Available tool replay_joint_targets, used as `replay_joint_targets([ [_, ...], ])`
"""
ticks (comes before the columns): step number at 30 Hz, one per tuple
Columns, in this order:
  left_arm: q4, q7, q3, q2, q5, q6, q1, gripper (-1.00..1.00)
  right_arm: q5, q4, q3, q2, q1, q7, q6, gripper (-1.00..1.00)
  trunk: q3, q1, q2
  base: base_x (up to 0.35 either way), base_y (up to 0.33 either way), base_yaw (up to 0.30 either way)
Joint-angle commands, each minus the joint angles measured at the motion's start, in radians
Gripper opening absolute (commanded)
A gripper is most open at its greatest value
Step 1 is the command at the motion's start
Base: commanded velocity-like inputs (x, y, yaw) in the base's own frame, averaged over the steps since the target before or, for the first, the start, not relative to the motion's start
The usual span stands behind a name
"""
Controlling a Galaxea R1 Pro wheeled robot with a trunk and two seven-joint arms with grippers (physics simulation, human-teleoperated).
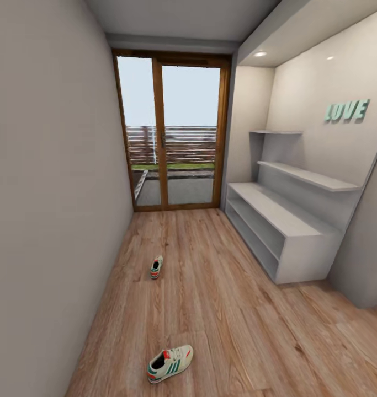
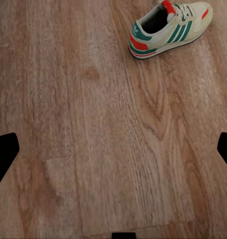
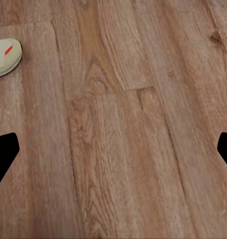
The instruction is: Pick up the two gym shoes and the two sandals from the corridor floor and place them onto the hallstand (shoe rack) in the corridor, making sure they are on the rack and not on the floor. Arrange them so the two gym shoes are next to each other and the two sandals are next to each other.
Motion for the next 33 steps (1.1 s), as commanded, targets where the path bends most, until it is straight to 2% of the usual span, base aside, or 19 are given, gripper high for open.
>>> replay_joint_targets([
  [1, 0.001, -0.001, -0.001, 0.0, -0.001, -0.003, -0.001, 1.0, -0.01, 0.0, 0.001, 0.0, 0.0, 0.0, -0.003, 1.0, -0.001, 0.001, 0.0, 0.32, 0.106, 0.0],
  [10, 0.001, -0.001, -0.001, 0.0, -0.001, -0.004, -0.001, 1.0, -0.01, 0.001, 0.0, 0.0, 0.0, 0.0, -0.003, 1.0, -0.001, 0.001, 0.0, 0.304, 0.121, 0.0],
  [16, 0.001, -0.001, -0.001, 0.0, -0.001, -0.004, -0.001, 1.0, -0.01, 0.001, 0.0, 0.0, 0.0, 0.0, -0.003, 1.0, -0.001, 0.001, 0.0, 0.174, 0.102, -0.055],
  [33, 0.001, -0.001, -0.001, 0.001, -0.001, -0.004, -0.001, 1.0, -0.01, 0.001, 0.0, 0.0, 0.0, 0.0, -0.003, 1.0, -0.001, 0.001, 0.0, 0.028, 0.018, -0.257],
])
